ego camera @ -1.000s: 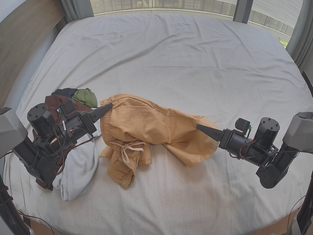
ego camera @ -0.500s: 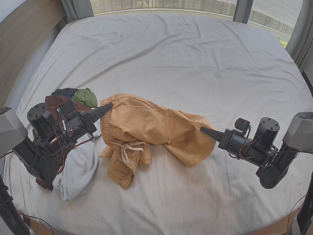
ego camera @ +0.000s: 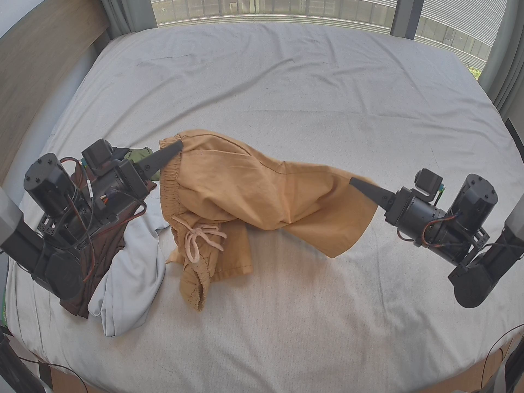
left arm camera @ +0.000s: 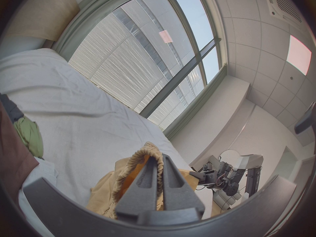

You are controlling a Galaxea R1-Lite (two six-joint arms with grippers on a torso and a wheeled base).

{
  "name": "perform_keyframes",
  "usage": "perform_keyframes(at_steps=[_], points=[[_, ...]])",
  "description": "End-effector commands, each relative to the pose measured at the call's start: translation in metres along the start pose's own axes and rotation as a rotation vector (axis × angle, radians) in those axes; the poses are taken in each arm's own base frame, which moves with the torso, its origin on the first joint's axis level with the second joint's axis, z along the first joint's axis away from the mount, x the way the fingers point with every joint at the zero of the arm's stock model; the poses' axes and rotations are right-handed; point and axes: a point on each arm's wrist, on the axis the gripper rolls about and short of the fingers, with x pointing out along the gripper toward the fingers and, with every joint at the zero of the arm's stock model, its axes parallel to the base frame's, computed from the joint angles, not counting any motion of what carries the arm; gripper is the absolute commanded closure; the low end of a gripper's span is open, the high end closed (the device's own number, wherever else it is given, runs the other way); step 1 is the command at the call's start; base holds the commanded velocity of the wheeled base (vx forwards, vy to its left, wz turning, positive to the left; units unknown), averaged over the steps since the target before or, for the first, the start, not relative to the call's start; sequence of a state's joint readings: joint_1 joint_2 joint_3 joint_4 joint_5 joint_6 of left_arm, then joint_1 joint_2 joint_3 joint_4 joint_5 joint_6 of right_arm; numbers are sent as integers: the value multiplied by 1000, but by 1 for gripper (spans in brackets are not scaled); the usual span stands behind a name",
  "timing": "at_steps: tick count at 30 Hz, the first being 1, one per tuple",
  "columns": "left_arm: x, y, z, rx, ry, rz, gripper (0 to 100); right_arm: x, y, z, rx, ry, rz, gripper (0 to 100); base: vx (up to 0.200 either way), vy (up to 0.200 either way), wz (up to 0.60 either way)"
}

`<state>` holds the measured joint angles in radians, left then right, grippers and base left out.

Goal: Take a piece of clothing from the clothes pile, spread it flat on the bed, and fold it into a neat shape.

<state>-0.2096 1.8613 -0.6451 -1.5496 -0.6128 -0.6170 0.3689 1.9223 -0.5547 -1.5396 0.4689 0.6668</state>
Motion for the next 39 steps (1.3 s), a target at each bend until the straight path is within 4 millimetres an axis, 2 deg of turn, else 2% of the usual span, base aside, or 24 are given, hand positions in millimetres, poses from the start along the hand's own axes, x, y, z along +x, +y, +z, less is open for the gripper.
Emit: perform_keyframes(at_steps=[1,11,18,29,39], points=[[-6,-20,18,26,-41,-46,100,-11,27,23,-47,-70,60,100,0,0,0],[-9,-25,17,26,-33,-52,100,-19,39,32,-69,-78,63,100,0,0,0],[-12,-28,15,20,-23,-55,100,-25,47,37,-149,-53,37,100,0,0,0],[-13,-28,15,24,-22,-54,100,-31,52,44,-210,-61,21,100,0,0,0],[-15,-35,22,36,-41,-68,100,-47,77,60,-229,-41,11,100,0,0,0]])
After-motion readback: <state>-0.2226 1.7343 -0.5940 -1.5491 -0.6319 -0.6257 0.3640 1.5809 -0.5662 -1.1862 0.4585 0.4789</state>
